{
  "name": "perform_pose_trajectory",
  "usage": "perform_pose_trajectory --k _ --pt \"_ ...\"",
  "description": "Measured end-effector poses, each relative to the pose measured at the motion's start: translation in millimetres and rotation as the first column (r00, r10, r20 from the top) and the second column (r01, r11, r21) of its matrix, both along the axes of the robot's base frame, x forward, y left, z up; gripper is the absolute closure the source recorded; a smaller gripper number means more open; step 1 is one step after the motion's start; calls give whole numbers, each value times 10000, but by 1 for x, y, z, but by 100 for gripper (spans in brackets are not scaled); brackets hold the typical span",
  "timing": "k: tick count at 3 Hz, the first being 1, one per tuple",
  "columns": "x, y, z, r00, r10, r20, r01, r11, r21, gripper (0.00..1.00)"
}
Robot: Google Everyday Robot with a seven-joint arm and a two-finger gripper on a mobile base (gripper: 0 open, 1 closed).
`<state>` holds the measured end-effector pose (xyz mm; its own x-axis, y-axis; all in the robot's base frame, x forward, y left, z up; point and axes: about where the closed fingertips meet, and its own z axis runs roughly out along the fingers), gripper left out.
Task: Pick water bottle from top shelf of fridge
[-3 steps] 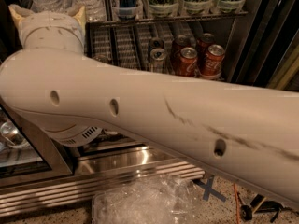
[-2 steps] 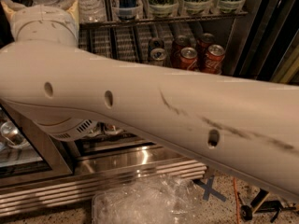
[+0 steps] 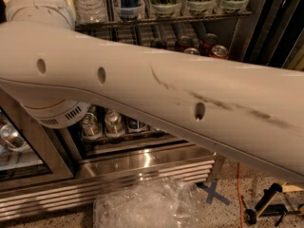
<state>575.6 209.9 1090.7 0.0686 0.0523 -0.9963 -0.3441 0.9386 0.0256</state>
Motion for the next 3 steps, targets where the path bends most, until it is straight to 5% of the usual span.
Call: perform_pose_trajectory --k 2,3 --pt "19 -5 6 9991 -400 163 403 9990 -173 33" --pt "52 14 15 9999 -141 98 143 9997 -220 30"
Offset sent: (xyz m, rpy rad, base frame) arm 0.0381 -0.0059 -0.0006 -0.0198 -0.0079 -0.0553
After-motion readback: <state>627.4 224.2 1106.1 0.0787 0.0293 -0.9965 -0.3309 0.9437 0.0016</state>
